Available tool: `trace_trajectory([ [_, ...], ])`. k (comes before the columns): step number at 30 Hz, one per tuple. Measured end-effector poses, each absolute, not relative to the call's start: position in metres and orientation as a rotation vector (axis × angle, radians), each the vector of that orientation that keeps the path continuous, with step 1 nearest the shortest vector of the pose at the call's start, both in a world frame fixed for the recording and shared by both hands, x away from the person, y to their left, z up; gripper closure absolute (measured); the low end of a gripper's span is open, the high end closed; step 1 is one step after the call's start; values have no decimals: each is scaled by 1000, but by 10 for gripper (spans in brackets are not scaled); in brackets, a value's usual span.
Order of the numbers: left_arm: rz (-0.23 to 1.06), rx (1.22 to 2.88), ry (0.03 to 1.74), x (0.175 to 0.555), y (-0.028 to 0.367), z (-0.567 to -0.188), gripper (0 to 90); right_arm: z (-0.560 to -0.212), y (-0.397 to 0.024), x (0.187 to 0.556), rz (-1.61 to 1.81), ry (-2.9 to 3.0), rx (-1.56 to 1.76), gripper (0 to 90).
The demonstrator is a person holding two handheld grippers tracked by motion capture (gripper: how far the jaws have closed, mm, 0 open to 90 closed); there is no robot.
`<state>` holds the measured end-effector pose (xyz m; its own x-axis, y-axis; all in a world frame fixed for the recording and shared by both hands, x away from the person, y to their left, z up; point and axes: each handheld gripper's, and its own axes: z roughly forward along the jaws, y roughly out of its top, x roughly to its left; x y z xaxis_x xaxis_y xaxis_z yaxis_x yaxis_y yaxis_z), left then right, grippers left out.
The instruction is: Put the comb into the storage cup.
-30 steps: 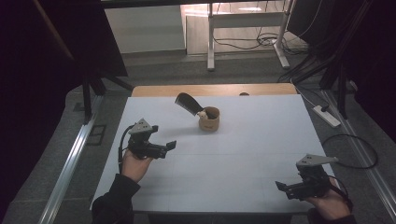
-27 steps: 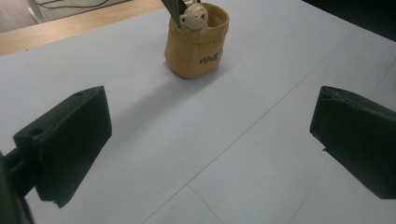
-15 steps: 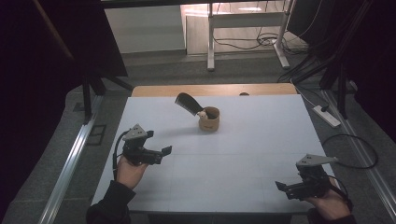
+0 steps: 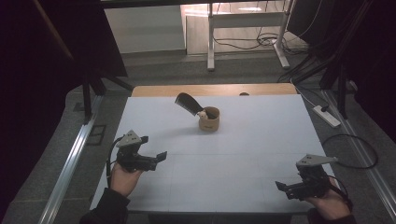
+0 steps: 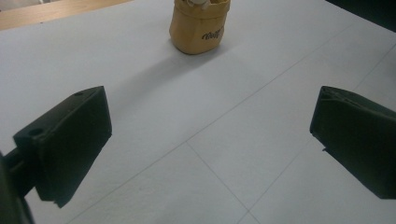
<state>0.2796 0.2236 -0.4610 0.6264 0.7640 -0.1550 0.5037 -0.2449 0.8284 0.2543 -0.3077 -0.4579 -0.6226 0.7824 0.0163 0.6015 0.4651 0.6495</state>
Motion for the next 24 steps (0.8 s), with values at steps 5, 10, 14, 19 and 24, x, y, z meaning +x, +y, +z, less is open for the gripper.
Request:
trace_trajectory([
  [5,356,1911,1017,272,229,-461,0,-458,-308,254,910,2431,1182,0],
  [10,354,1905,1030,265,234,-462,0,-458,-307,254,906,2430,1181,0],
  [14,352,1902,1037,261,237,-463,0,-458,-307,254,902,2431,1180,0],
  [19,355,1900,1049,255,242,-464,0,-458,-307,254,900,2432,1181,0],
  [24,350,1891,1064,249,246,-465,0,-458,-307,254,898,2432,1181,0],
])
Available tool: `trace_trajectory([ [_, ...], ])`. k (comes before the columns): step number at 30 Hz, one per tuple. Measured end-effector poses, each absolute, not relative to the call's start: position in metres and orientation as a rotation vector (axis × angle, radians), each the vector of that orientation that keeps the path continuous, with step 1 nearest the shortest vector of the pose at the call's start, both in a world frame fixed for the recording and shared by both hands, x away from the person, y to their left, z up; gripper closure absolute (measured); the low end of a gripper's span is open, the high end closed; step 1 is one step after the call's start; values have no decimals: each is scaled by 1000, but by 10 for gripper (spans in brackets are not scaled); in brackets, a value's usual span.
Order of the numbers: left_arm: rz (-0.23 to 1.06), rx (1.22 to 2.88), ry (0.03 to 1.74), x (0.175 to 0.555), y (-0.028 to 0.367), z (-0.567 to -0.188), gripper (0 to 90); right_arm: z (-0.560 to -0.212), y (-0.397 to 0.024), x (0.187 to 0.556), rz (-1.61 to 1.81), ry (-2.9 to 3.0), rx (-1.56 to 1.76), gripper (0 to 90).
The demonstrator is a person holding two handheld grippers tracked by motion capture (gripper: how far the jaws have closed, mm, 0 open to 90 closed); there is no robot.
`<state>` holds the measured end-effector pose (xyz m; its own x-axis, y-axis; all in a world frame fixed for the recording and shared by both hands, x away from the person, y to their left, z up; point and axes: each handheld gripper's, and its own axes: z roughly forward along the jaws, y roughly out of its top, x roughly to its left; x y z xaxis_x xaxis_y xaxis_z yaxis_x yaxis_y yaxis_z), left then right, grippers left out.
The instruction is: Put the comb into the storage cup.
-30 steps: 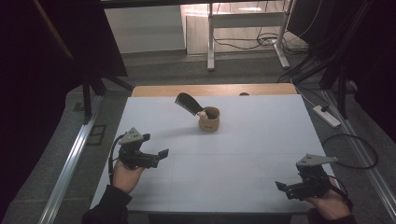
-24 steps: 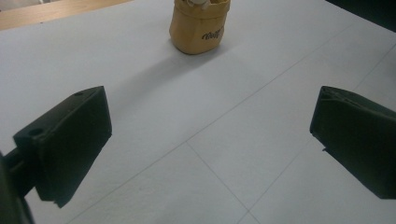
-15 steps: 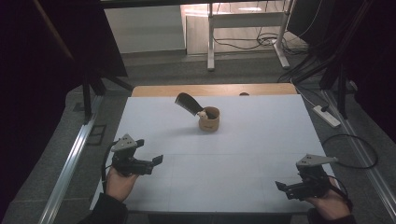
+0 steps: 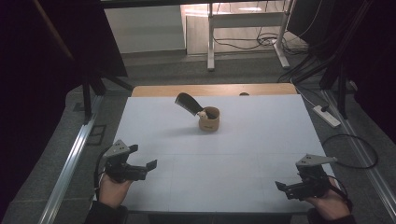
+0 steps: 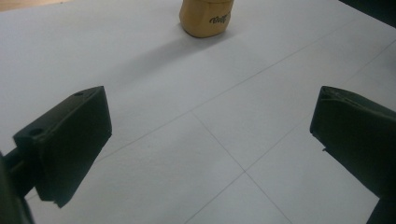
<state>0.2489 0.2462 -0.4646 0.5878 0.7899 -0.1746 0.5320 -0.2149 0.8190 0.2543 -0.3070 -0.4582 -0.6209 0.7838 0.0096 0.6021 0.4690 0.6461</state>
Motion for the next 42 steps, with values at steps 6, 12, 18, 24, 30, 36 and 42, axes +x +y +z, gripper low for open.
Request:
trace_trajectory([
  [6,344,1888,1080,241,251,-466,0,-458,-307,254,896,2432,1182,0],
  [12,341,1885,1100,234,255,-467,0,-458,-307,254,893,2432,1183,0],
  [18,343,1888,1117,228,258,-469,0,-459,-307,254,891,2432,1182,0],
  [24,341,1894,1134,222,260,-470,0,-459,-306,255,889,2432,1183,0],
  [30,350,1909,1150,217,260,-471,0,-459,-306,255,887,2432,1182,0],
  [36,358,1936,1169,213,260,-472,0,-458,-306,255,885,2433,1181,0],
  [42,340,1960,1189,210,260,-475,0,-458,-306,254,881,2433,1182,0],
])
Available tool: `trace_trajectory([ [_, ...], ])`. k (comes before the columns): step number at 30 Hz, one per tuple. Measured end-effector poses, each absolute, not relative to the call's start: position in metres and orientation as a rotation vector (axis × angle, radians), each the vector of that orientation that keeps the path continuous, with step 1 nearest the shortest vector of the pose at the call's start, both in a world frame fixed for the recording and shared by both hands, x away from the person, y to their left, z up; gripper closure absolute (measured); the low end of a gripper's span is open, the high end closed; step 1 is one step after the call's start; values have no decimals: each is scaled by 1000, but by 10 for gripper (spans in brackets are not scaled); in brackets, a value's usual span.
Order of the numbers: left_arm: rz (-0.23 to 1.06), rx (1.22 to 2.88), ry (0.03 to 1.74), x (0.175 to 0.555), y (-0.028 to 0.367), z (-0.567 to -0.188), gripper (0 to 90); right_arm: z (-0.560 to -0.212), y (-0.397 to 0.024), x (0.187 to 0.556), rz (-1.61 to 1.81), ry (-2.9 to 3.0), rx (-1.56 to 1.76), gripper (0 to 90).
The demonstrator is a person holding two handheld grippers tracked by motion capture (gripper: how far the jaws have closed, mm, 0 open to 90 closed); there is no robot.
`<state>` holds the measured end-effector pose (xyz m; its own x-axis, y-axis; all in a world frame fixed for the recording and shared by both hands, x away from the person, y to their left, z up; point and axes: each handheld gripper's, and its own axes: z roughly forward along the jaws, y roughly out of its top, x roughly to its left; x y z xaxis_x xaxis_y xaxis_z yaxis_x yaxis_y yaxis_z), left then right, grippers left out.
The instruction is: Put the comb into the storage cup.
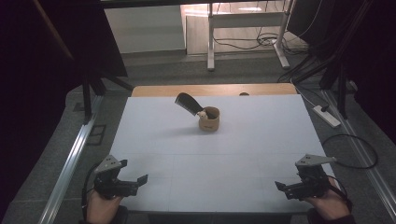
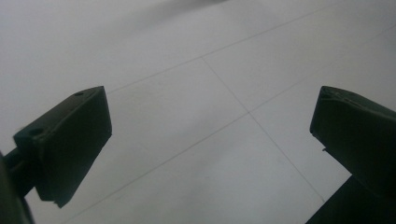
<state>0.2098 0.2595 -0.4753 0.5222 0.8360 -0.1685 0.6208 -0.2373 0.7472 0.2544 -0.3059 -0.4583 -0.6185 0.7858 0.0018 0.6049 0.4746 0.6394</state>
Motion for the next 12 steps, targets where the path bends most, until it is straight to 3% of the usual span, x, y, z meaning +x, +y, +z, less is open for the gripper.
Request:
trace_trajectory([
  [12,342,1986,1193,209,258,-476,0,-458,-306,254,879,2433,1178,0],
])
